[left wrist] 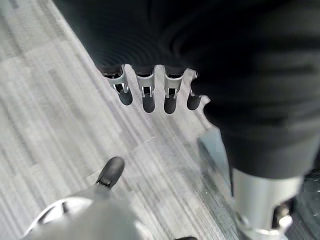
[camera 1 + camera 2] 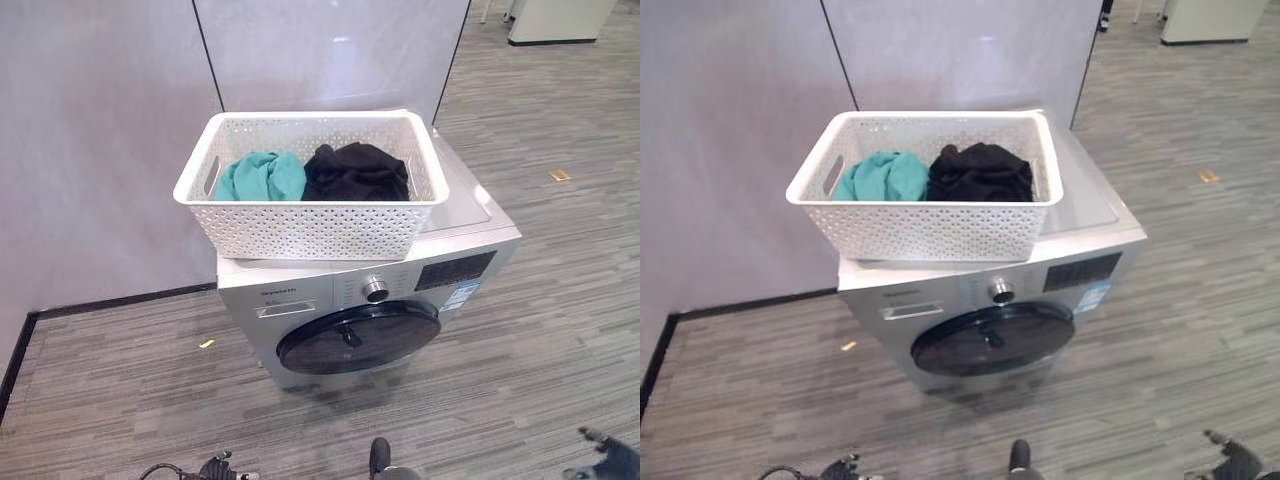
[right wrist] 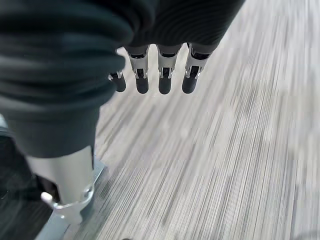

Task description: Grab the laundry basket,head to the washer,open it,put in the laundry and shut it.

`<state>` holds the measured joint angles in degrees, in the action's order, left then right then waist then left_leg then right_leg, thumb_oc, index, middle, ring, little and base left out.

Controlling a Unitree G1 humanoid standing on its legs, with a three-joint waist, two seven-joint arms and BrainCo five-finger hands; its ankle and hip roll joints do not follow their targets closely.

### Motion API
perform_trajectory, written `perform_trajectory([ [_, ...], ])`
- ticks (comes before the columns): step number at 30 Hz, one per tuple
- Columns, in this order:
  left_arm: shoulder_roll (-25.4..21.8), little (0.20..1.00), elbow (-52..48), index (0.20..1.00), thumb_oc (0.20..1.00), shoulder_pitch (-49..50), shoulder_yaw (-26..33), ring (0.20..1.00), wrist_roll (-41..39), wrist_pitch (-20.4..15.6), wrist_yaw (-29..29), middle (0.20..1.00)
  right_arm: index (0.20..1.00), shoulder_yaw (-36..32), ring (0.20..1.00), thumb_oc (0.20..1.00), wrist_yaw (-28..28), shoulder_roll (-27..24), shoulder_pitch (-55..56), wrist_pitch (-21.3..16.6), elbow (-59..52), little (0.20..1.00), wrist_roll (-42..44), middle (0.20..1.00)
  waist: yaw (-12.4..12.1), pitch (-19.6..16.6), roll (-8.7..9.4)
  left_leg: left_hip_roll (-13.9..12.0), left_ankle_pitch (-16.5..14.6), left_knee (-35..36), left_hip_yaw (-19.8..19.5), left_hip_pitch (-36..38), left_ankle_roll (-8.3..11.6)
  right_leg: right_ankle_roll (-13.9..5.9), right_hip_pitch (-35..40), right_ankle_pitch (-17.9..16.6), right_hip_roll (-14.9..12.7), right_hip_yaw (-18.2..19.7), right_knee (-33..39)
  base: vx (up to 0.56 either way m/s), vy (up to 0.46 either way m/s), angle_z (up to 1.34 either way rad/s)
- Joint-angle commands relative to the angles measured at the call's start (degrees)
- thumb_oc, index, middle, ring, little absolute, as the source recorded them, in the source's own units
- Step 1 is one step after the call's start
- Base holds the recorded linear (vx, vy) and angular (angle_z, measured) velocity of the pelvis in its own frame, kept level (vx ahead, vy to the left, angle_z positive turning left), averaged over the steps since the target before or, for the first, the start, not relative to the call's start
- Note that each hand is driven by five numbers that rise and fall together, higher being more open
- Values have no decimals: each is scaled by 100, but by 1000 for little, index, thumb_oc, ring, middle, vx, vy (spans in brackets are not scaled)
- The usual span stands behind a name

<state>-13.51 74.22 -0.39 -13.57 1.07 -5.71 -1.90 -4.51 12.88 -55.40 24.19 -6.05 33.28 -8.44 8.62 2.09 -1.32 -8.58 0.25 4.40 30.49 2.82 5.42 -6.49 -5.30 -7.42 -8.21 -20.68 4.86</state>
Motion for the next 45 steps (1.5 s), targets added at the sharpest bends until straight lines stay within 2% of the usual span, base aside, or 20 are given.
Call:
perform_trajectory([
  [1, -207, 1000, 106, 1000, 1000, -164, 384, 1000, 147, -100, -112, 1000, 1000, -210, 1000, 1000, 68, -268, -261, -221, -282, 1000, -293, 1000, -70, 40, 309, -53, 522, 33, -175, -83, 268, -485, 454, 143, -88, 211, -24, 6, -15, 8],
  [7, -245, 1000, 77, 1000, 1000, -209, 389, 1000, 170, -106, -76, 1000, 1000, -11, 1000, 1000, 55, -544, -725, -259, -677, 1000, -464, 1000, -170, 118, 321, -57, 556, 37, -349, -216, 270, -478, 438, 165, -130, 142, -23, -2, -21, 19],
  [11, -292, 1000, 26, 1000, 1000, -249, 366, 1000, 133, -123, -34, 1000, 1000, 455, 1000, 1000, 49, -668, -1294, -290, -622, 1000, -553, 1000, -344, 166, 372, -34, 545, 38, -466, -293, 254, -461, 439, 189, -155, 65, -26, 12, -17, 16],
  [14, -303, 1000, 43, 1000, 1000, -274, 358, 1000, 107, -134, -11, 1000, 1000, 745, 1000, 1000, -36, -613, -1652, -302, -478, 1000, -577, 1000, -387, 221, 418, -27, 668, 45, -410, -376, 192, -395, 380, 111, -168, -37, -33, -43, -20, 10],
  [16, -320, 1000, 2, 1000, 1000, -274, 342, 1000, 99, -127, -11, 1000, 1000, 869, 1000, 1000, -50, -604, -1770, -301, -419, 1000, -623, 1000, -420, 208, 413, -26, 552, 36, -522, -354, 242, -450, 422, 199, -156, 24, -28, 7, -10, 18],
  [17, -341, 1000, -14, 1000, 1000, -293, 314, 1000, 108, -132, 18, 1000, 1000, 1137, 1000, 1000, -97, -569, -2089, -305, -256, 1000, -674, 1000, -493, 275, 442, -23, 670, 41, -469, -435, 181, -390, 372, 124, -171, -82, -37, 14, -15, 14],
  [19, -360, 1000, -33, 1000, 1000, -292, 287, 1000, 105, -135, 24, 1000, 1000, 1274, 1000, 1000, -131, -566, -2252, -299, -154, 1000, -705, 1000, -548, 290, 437, -20, 562, 31, -595, -423, 236, -439, 411, 216, -163, -25, -32, 18, -17, 11],
  [20, -371, 1000, -38, 1000, 1000, -300, 288, 1000, 110, -136, 31, 1000, 1000, 1360, 1000, 1000, -155, -545, -2355, -301, -95, 1000, -722, 1000, -557, 334, 453, -14, 674, 33, -527, -485, 178, -381, 359, 138, -179, -110, -42, 7, -15, 19],
  [24, -400, 1000, -40, 1000, 1000, -325, 265, 1000, 92, -143, 63, 1000, 1000, 1600, 1000, 1000, -242, -449, -2711, -295, 91, 1000, -711, 1000, -632, 405, 458, -14, 694, 28, -581, -560, 175, -368, 323, 150, -186, -136, -42, 1, -10, 7],
  [25, -400, 1000, -37, 1000, 1000, -322, 265, 1000, 92, -141, 62, 1000, 1000, 1607, 1000, 1000, -241, -448, -2712, -295, 95, 1000, -711, 1000, -629, 381, 447, -19, 582, 26, -666, -512, 233, -422, 375, 235, -171, -62, -34, 88, -23, 3],
  [27, -415, 1000, -41, 1000, 1000, -353, 222, 1000, 111, -147, 76, 1000, 1000, 1765, 1000, 1000, -299, -420, -2919, -295, 249, 1000, -787, 1000, -679, 441, 438, -26, 596, 22, -696, -566, 233, -413, 348, 244, -172, -75, -35, 7, -28, 2],
  [29, -416, 1000, -126, 1000, 1000, -416, 152, 1000, 87, -163, 117, 1000, 1000, 2042, 1000, 1000, -422, -255, -3223, -277, 558, 1000, -867, 1000, -749, 546, 415, -13, 719, 17, -663, -671, 171, -350, 251, 165, -184, -157, -48, -63, -37, 5],
  [34, -403, 1000, -214, 1000, 1000, -505, 43, 1000, 24, -202, 151, 1000, 1000, 2360, 1000, 1000, -474, 19, -3609, -250, 1019, 1000, -728, 1000, -797, 595, 379, -5, 636, 23, -797, -696, 230, -390, 242, 251, -176, -81, -44, 28, -8, -1],
  [36, -399, 1000, -252, 1000, 1000, -549, -37, 1000, 36, -209, 179, 1000, 1000, 2467, 1000, 1000, -493, 142, -3739, -235, 1148, 1000, -729, 1000, -821, 643, 365, 0, 769, 41, -756, -780, 170, -329, 164, 175, -199, -182, -71, -23, -24, 7],
  [37, -386, 1000, -312, 1000, 1000, -599, -109, 1000, 51, -214, 193, 1000, 1000, 2529, 1000, 1000, -549, 191, -3808, -228, 1134, 1000, -776, 1000, -838, 650, 328, 5, 679, 38, -875, -768, 232, -369, 205, 260, -189, -130, -56, -1, -16, 9],
  [38, -387, 1000, -315, 1000, 1000, -602, -107, 1000, 51, -215, 194, 1000, 1000, 2529, 1000, 1000, -554, 193, -3815, -230, 1137, 1000, -776, 1000, -835, 678, 331, 9, 792, 48, -798, -811, 172, -316, 151, 182, -205, -208, -80, -5, -11, 8],
  [41, -365, 1000, -391, 1000, 1000, -661, -221, 1000, 115, -231, 219, 1000, 1000, 2525, 1000, 1000, -715, 294, -3872, -244, 1215, 1000, -827, 1000, -842, 694, 274, 28, 694, 45, -930, -818, 227, -366, 201, 271, -215, -180, -71, 23, -6, 11],
  [42, -376, 1000, -428, 1000, 1000, -666, -218, 1000, 120, -240, 238, 1000, 1000, 2487, 1000, 1000, -781, 343, -3865, -238, 1167, 1000, -860, 1000, -845, 727, 263, 39, 806, 60, -862, -870, 162, -315, 143, 192, -240, -274, -96, 11, -6, 3],
  [44, -381, 1000, -466, 1000, 1000, -691, -278, 1000, 158, -275, 284, 1000, 1000, 2479, 1000, 1000, -1045, 506, -3855, -256, 1362, 1000, -1014, 1000, -875, 704, 214, 54, 680, 48, -972, -845, 211, -372, 215, 278, -248, -238, -55, 29, 0, 7],
  [45, -384, 1000, -479, 1000, 1000, -687, -274, 1000, 187, -284, 309, 1000, 1000, 2474, 1000, 1000, -1123, 588, -3834, -255, 1337, 1000, -1107, 1000, -876, 728, 208, 63, 787, 60, -901, -898, 147, -321, 151, 189, -281, -323, -73, 30, 13, 11],
])
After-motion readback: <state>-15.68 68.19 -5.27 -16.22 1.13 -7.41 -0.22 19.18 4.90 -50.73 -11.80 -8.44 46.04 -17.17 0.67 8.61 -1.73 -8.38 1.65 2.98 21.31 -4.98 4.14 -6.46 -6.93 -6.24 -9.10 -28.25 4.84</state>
